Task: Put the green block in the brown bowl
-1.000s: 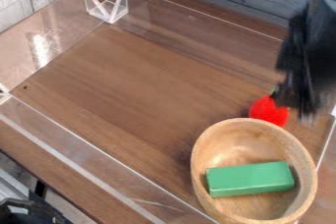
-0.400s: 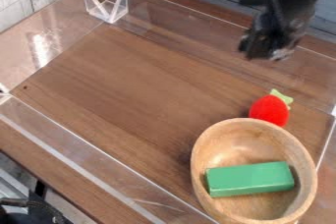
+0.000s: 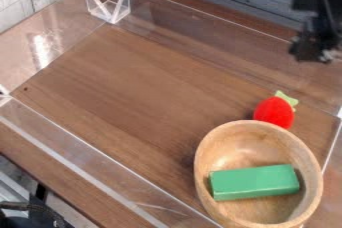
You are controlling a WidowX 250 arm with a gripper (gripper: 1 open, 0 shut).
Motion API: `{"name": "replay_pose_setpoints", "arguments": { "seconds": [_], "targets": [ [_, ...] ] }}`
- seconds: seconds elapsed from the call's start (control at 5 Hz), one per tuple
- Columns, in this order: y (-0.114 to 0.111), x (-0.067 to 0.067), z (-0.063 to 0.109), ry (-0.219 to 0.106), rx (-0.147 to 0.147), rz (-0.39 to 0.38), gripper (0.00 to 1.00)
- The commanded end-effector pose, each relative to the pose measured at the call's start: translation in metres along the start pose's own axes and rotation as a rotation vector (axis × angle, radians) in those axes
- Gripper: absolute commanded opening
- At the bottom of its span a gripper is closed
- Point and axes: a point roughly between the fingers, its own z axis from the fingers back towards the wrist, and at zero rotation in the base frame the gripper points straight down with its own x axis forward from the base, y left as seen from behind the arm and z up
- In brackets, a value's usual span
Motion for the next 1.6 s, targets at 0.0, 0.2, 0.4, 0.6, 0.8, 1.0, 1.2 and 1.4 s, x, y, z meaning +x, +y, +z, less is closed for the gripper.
{"name": "replay_pose_setpoints", "arguments": {
  "seconds": [0.0, 0.2, 0.4, 0.6, 0.8, 1.0, 1.2, 1.4],
  "targets": [
    [0.008, 0.016, 0.007, -0.082, 0.03, -0.05, 1.0],
    [-0.002, 0.021, -0.003, -0.101, 0.022, -0.092, 1.0],
    [-0.007, 0.022, -0.014, -0.12, 0.015, -0.129, 1.0],
    [0.003, 0.026, -0.015, -0.127, 0.018, -0.134, 1.0],
    [0.014, 0.025, -0.016, -0.125, 0.019, -0.132, 1.0],
    [0.029, 0.024, -0.033, -0.123, 0.02, -0.122, 0.0],
    [0.042, 0.024, -0.051, -0.122, 0.019, -0.114, 1.0],
    [0.052, 0.024, -0.068, -0.119, 0.018, -0.099, 1.0]
  ]
}}
